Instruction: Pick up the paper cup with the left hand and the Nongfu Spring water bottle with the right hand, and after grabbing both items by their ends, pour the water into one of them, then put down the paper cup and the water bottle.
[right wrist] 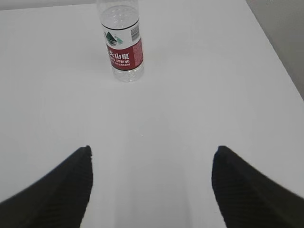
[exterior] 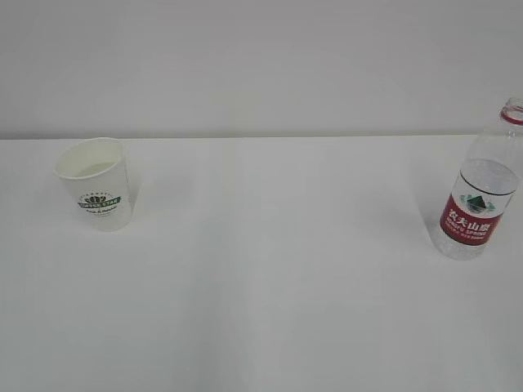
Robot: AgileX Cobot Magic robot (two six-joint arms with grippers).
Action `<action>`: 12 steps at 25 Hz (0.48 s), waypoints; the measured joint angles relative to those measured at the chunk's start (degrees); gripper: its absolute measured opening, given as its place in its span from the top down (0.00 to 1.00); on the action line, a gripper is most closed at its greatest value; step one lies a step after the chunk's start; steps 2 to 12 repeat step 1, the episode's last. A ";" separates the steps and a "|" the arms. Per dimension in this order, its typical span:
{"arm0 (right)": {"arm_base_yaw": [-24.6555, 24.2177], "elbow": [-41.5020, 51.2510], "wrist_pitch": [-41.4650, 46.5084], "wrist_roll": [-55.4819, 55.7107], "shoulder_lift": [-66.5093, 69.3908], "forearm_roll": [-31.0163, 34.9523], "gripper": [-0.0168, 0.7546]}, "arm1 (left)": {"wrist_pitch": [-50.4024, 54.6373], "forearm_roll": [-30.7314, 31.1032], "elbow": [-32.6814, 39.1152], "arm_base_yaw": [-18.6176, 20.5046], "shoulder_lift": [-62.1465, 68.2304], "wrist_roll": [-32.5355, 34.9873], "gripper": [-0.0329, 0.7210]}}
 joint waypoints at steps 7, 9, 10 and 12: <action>0.00 0.00 0.00 0.00 0.00 0.00 0.22 | 0.00 0.00 0.00 0.00 0.00 0.00 0.38; 0.00 0.00 0.00 0.00 0.00 0.00 0.22 | 0.00 0.00 0.00 0.00 0.00 0.00 0.38; 0.00 0.00 0.00 0.00 0.00 0.00 0.22 | 0.00 0.00 0.00 0.00 0.00 0.00 0.38; 0.00 0.00 0.00 0.00 0.00 0.00 0.22 | 0.00 0.00 0.00 0.00 0.00 0.00 0.38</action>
